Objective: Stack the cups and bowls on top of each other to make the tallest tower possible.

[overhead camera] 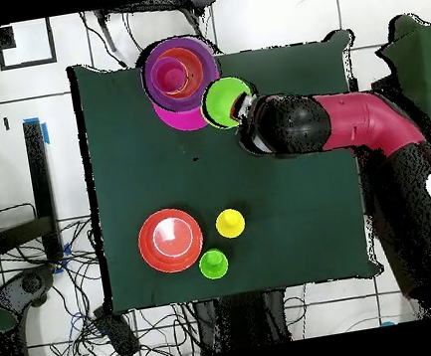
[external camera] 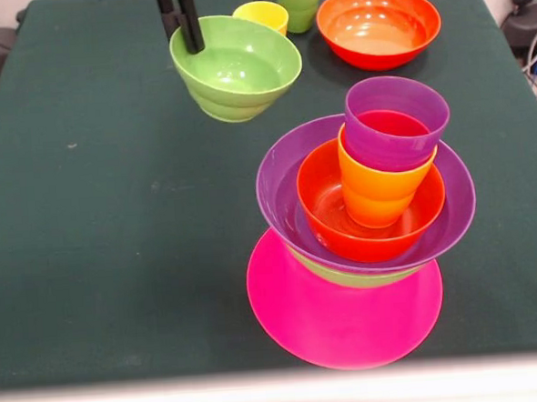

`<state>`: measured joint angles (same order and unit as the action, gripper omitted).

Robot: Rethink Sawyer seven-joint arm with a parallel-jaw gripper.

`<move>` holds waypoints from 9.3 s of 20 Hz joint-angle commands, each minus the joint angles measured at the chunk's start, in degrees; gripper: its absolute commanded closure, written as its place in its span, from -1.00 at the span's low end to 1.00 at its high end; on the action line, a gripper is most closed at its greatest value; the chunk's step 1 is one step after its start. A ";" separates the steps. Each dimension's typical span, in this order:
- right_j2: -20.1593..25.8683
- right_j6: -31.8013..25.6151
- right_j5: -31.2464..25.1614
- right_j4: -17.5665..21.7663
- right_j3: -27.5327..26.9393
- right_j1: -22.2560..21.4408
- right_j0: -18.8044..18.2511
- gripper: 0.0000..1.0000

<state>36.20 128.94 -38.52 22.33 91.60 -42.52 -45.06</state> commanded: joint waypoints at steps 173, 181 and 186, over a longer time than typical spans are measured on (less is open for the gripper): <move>-0.19 -8.38 -19.62 3.06 -21.97 7.21 13.74 1.00; 0.12 -9.11 -19.05 3.34 -21.86 7.47 13.19 1.00; 0.24 -9.07 -18.78 3.26 -21.59 7.41 13.09 1.00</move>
<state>38.69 128.94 -56.47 22.84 69.70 -38.74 -31.73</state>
